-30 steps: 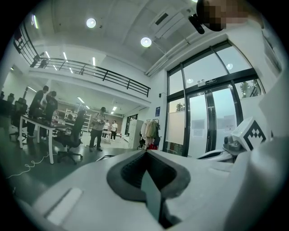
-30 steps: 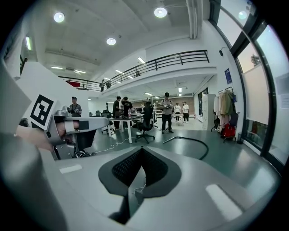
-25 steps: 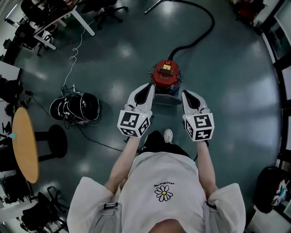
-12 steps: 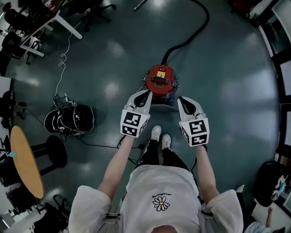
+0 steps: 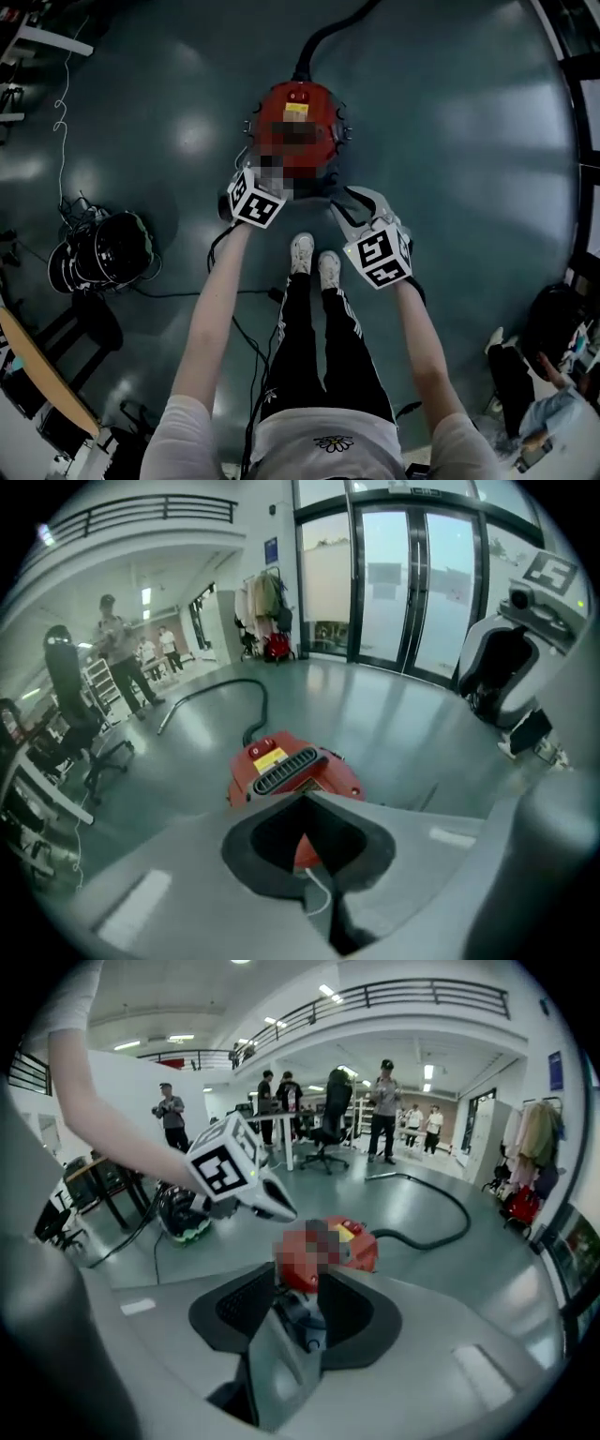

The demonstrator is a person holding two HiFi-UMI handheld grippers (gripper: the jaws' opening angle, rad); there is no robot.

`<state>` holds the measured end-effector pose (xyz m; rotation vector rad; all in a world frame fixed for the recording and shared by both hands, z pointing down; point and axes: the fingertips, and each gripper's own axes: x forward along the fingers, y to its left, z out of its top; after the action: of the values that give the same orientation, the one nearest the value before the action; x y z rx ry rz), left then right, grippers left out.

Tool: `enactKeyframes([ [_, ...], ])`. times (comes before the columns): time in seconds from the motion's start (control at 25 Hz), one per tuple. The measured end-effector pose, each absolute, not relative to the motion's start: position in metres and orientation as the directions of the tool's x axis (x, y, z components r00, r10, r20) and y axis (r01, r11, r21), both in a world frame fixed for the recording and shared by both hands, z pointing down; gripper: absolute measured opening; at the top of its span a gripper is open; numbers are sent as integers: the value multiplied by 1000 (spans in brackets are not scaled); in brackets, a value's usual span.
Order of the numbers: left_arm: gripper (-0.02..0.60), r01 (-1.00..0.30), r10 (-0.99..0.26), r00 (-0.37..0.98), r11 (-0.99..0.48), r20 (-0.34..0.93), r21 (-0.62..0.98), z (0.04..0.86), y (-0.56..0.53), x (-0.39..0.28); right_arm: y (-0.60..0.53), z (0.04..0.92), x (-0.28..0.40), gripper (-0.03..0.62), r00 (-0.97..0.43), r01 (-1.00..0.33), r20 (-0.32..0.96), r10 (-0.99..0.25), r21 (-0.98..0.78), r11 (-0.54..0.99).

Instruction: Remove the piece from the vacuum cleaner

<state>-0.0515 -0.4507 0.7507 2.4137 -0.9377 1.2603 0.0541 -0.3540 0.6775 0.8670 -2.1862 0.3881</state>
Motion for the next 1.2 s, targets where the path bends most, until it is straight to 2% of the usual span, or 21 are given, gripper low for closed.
enactKeyframes([
  [0.08,2,-620,-379,410,-783,829,-51,782,-454,-48,-343,727,51,208,-474,-644,791,-387,-12,765],
  [0.16,2,-604,-349,414,-796,841,-33,804,-455,-44,-333,769,50,233,-443,-601,835,-325,-7,799],
  [0.32,2,-576,-302,423,-818,854,-4,834,-446,-37,-316,832,51,256,-396,-562,894,-211,-54,825],
  [0.56,3,-584,-292,427,-811,856,15,840,-450,-38,-302,892,51,254,-332,-485,940,-75,-102,868],
  [0.64,3,-567,-279,415,-824,866,6,841,-449,-36,-296,910,54,219,-283,-463,958,-36,-104,880],
  [0.68,3,-564,-276,410,-826,870,4,841,-448,-35,-293,918,56,177,-251,-451,968,-21,-98,887],
  [0.72,3,-567,-275,407,-824,871,4,841,-448,-35,-290,924,58,85,-220,-439,975,-13,-87,894],
  [0.76,3,-573,-277,407,-820,871,7,841,-448,-36,-289,927,59,47,-198,-431,980,-15,-73,899],
  [0.96,2,-597,-290,414,-802,863,17,841,-450,-38,-290,930,57,38,-198,-471,979,-40,-59,880],
  [1.2,2,-597,-294,397,-802,870,1,841,-449,-37,-283,927,56,38,-195,-458,979,-52,-44,888],
])
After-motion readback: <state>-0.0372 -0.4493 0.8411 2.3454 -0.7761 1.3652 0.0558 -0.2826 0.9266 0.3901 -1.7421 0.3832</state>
